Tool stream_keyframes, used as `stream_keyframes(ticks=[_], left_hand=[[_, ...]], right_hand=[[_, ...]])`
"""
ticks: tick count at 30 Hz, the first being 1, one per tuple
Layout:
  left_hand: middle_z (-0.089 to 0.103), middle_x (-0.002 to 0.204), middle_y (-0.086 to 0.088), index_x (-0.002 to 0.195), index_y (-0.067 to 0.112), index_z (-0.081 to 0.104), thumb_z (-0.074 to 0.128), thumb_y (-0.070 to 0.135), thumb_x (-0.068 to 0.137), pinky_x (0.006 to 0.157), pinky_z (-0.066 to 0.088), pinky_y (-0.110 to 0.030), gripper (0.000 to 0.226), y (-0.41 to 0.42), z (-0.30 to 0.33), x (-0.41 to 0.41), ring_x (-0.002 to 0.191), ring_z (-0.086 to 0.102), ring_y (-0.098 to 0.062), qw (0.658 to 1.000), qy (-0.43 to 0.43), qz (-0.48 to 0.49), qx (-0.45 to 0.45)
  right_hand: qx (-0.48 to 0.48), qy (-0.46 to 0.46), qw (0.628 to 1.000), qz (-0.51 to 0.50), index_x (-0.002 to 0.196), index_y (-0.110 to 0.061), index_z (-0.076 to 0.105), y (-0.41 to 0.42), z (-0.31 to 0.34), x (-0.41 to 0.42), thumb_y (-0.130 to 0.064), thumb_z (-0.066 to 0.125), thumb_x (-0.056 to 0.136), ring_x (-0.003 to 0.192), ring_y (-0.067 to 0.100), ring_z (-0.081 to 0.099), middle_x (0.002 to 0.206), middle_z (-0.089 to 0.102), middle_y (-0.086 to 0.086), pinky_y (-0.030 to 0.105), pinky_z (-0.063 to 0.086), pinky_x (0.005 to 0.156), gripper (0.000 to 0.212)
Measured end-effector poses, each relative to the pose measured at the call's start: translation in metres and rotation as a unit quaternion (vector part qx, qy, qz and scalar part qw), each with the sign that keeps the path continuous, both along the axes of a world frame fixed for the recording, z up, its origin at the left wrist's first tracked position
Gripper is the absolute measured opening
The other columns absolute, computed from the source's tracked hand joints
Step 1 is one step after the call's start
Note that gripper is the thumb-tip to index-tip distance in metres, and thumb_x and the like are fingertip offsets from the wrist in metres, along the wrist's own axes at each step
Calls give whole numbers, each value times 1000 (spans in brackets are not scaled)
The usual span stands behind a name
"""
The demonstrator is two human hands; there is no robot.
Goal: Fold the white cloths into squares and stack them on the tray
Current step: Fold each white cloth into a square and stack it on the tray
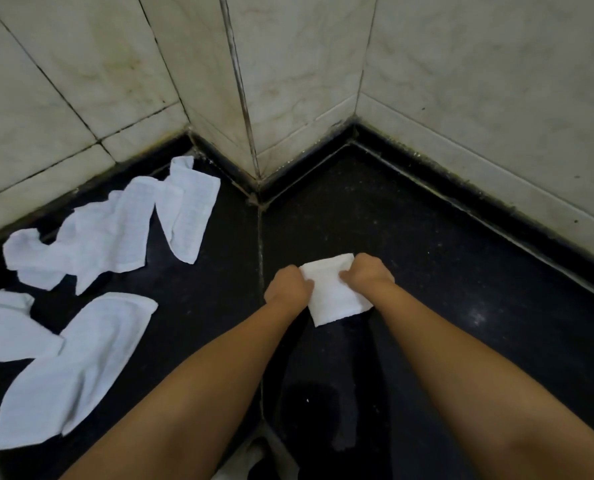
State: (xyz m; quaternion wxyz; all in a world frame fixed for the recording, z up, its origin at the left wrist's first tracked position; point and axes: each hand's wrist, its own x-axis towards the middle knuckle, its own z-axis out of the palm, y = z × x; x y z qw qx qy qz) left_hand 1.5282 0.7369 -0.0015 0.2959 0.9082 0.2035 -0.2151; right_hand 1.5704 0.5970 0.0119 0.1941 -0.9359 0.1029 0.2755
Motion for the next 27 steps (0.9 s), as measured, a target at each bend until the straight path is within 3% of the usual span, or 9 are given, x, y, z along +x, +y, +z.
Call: stream_keyframes(ticks=[3, 6, 9, 14, 16, 21, 24, 27], left_hand=[[62, 103, -10, 106, 3, 59, 53, 21, 92, 65, 41, -27, 23, 1, 7, 0, 91, 59, -24, 997, -22, 39, -67], [50, 81, 0, 89, 10, 50, 55, 17, 89, 56, 36, -23, 9, 1, 23, -1, 77, 48, -16, 983, -65, 93, -141], [45, 78, 1, 86, 12, 46, 54, 16, 90, 59, 36, -24, 9, -2, 44, -3, 69, 43, -12, 964, -83, 129, -216], [48, 87, -2, 81, 16, 47, 52, 10, 87, 60, 36, -26, 9, -11, 80, -13, 71, 43, -11, 952, -125, 70, -271], [49, 89, -3, 83, 16, 49, 51, 9, 85, 60, 38, -26, 8, -15, 92, -22, 73, 46, -12, 948, -128, 42, -288], [60, 112, -6, 119, 12, 53, 56, 11, 86, 82, 55, -36, 33, -24, 107, -51, 99, 61, -20, 923, -77, -30, -375], [63, 120, -9, 127, 10, 54, 55, 16, 93, 89, 53, -37, 34, -43, 109, -71, 106, 62, -21, 886, -14, -64, -459], [66, 120, -7, 124, 10, 58, 54, 31, 96, 100, 47, -43, 36, -77, 108, -99, 110, 62, -22, 850, 67, -85, -516]], right_hand=[[55, -23, 998, -14, 120, -9, 56, -5, -1, -11, -27, 52, 91, 104, 26, 59, 119, 59, 10, 32, 46, 77, 33], [191, -50, 975, -103, 118, -7, 56, -9, 4, -22, -24, 56, 91, 102, 25, 59, 115, 60, 10, 31, 47, 76, 32], [330, -42, 920, -209, 111, -6, 54, -13, 17, -33, -16, 56, 90, 96, 25, 61, 115, 62, 15, 36, 53, 78, 23], [497, 26, 804, -325, 119, 4, 54, -27, 51, -63, -7, 57, 91, 91, 29, 65, 113, 65, 21, 44, 54, 84, 30], [532, 23, 766, -359, 118, 2, 57, -35, 63, -81, -13, 61, 91, 94, 28, 67, 108, 68, 17, 44, 55, 82, 31], [535, -81, 728, -420, 115, -11, 62, -45, 78, -136, -35, 50, 97, 95, 24, 69, 104, 72, 7, 37, 56, 73, 32], [438, -211, 759, -432, 105, -11, 60, -49, 91, -177, -32, 42, 100, 77, 12, 64, 91, 67, 0, 24, 51, 57, 28], [381, -289, 765, -432, 104, -12, 59, -64, 101, -226, -33, 37, 101, 80, 9, 63, 94, 65, -1, 22, 50, 59, 30]])
